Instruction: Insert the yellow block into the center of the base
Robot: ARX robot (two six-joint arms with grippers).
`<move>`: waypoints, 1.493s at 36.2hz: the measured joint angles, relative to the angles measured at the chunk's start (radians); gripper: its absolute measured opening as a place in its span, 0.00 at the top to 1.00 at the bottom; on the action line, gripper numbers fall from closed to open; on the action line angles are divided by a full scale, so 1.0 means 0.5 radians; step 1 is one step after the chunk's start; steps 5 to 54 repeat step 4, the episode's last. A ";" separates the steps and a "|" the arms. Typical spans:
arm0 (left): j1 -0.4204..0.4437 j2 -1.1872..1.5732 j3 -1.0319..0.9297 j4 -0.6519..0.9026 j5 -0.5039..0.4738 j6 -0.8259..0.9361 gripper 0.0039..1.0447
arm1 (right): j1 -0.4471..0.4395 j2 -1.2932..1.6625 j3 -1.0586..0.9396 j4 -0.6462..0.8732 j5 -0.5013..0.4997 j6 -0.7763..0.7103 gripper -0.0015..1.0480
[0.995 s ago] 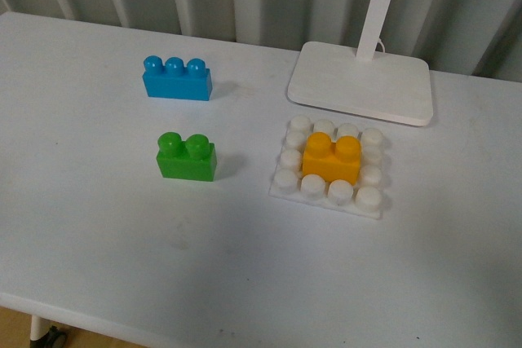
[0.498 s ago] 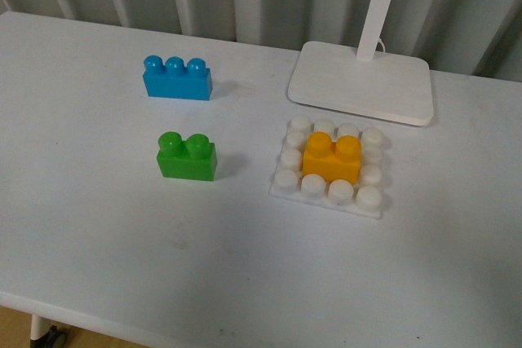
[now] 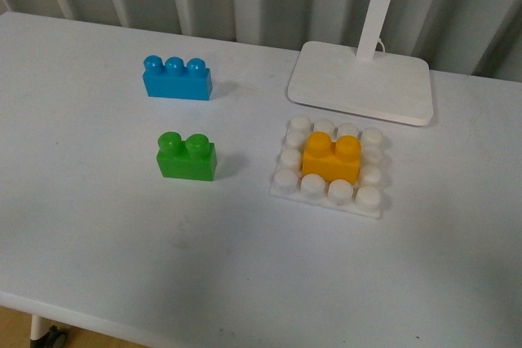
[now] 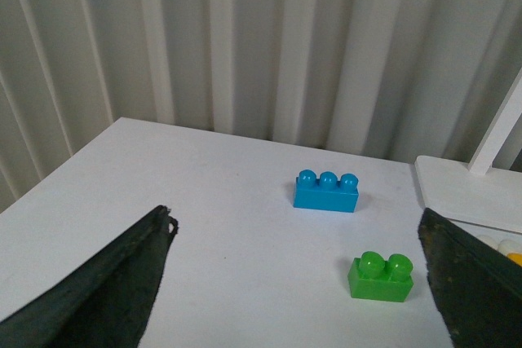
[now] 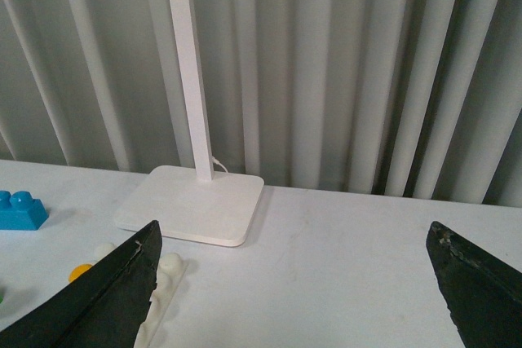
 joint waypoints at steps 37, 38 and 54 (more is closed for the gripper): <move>0.000 0.000 0.000 -0.001 0.000 0.005 0.06 | 0.000 0.000 0.000 0.000 0.000 0.000 0.09; 0.000 0.000 0.000 -0.001 0.000 0.005 0.06 | 0.000 0.000 0.000 0.000 0.000 0.000 0.09; 0.000 0.000 0.000 -0.001 0.000 0.005 0.06 | 0.000 0.000 0.000 0.000 0.000 0.000 0.09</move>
